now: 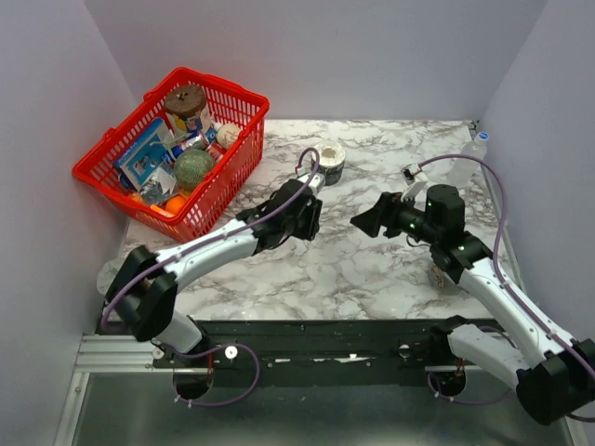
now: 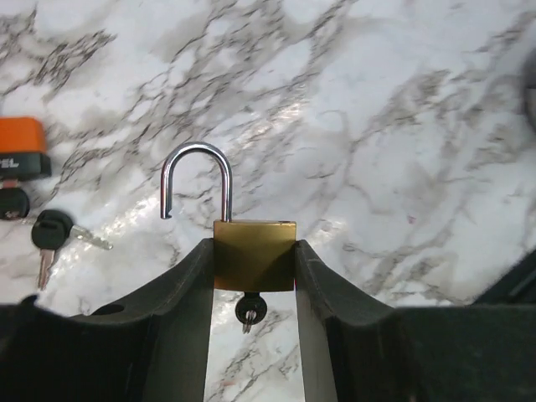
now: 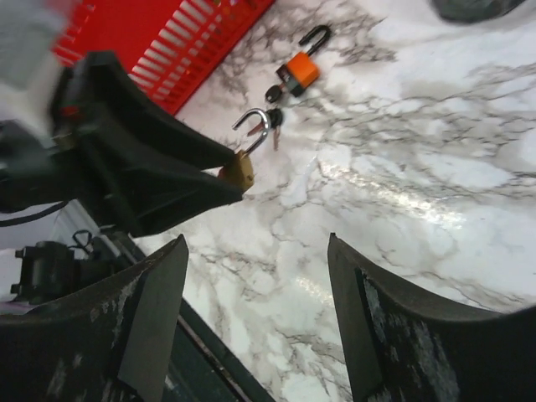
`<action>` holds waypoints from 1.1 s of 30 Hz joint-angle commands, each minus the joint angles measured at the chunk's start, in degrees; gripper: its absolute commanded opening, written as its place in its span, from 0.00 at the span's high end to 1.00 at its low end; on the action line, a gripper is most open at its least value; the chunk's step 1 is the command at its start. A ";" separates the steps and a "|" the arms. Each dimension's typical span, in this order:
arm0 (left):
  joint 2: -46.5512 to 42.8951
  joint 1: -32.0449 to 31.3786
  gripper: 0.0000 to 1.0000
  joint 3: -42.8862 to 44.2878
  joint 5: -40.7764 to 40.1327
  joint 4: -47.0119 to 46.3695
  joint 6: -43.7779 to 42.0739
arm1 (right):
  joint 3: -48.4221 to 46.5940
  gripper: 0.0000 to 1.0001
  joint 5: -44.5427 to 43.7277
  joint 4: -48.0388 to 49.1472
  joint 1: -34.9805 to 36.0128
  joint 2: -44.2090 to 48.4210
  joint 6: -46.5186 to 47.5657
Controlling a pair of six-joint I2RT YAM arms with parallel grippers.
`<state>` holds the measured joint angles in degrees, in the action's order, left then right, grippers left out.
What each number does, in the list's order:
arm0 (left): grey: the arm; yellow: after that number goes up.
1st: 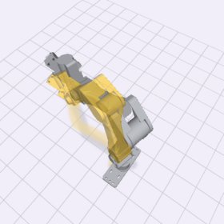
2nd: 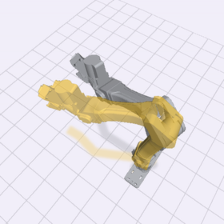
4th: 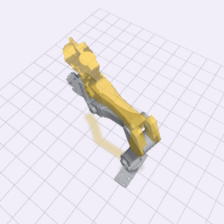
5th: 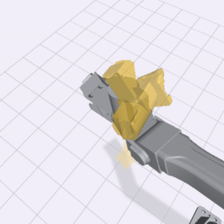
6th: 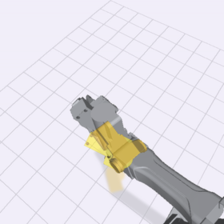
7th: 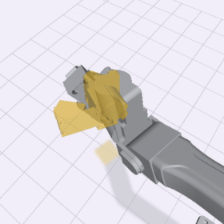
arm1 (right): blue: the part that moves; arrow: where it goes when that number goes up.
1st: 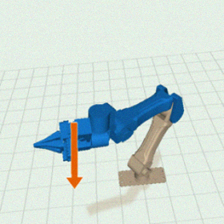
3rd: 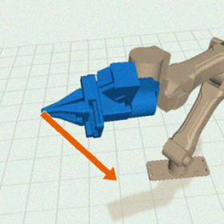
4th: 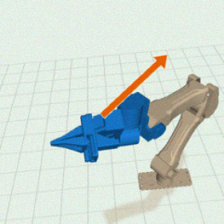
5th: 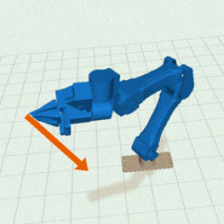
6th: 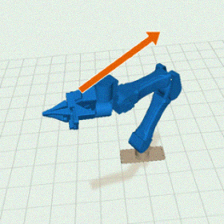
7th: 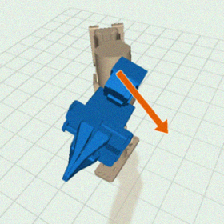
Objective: Unlock with the key
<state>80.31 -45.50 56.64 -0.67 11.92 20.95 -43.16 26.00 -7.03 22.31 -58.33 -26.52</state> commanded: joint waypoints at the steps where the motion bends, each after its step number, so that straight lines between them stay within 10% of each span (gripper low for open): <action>1: 11.43 0.06 1.00 9.95 -16.20 8.72 4.63 | 3.51 0.20 -9.91 0.00 -0.33 9.88 2.96; 33: 34.29 9.20 1.00 15.78 -2.41 0.29 -15.06 | 8.44 0.18 -9.83 -4.49 -0.60 20.71 6.84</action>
<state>111.74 -36.69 72.60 -5.41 13.19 7.99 -35.38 15.97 -10.57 22.00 -37.39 -20.47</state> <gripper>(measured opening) 0.459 0.814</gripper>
